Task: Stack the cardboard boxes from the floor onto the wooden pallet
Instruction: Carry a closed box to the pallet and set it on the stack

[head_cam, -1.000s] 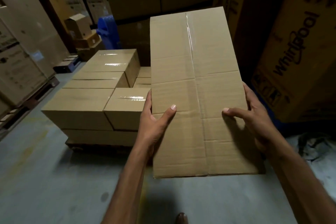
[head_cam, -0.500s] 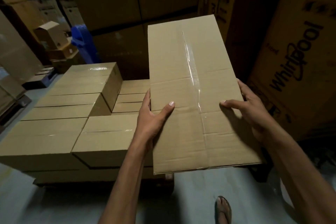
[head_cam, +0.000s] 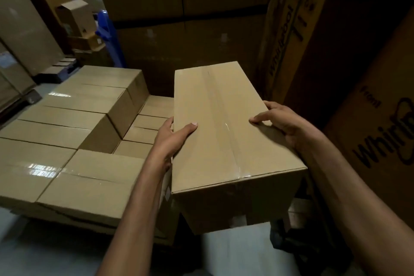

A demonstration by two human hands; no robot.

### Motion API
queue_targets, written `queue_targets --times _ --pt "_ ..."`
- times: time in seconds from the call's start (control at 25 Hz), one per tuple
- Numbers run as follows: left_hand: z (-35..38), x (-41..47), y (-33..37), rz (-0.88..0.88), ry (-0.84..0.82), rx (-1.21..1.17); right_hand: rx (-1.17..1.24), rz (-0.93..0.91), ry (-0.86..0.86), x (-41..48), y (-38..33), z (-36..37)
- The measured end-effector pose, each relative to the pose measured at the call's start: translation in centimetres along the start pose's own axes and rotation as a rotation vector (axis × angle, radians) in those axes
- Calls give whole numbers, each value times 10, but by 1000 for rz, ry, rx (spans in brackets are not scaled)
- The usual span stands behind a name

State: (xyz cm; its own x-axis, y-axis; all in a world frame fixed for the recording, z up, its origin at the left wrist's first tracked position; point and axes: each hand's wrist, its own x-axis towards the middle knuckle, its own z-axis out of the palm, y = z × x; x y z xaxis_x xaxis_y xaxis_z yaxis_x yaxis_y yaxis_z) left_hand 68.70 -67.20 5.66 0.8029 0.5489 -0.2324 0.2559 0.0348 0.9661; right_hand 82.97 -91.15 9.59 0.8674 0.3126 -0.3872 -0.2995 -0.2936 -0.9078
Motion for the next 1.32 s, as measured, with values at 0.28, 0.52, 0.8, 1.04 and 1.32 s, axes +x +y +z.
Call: queue_targets --times 0.28,0.52,0.8,1.04,1.32 --pt "10 142 -8 -166 181 -8 -228 61 -171 186 -58 30" --pt "-15 244 -45 -255 336 -84 -374 34 -353 317 -87 105" --pt "-50 298 -73 -393 614 -137 -476 43 -593 429 -88 207" --pt "-58 326 -104 -512 945 -52 -539 43 -858 516 -59 296" --pt "-42 344 -144 -684 1230 30 -599 69 -1110 560 -13 359"
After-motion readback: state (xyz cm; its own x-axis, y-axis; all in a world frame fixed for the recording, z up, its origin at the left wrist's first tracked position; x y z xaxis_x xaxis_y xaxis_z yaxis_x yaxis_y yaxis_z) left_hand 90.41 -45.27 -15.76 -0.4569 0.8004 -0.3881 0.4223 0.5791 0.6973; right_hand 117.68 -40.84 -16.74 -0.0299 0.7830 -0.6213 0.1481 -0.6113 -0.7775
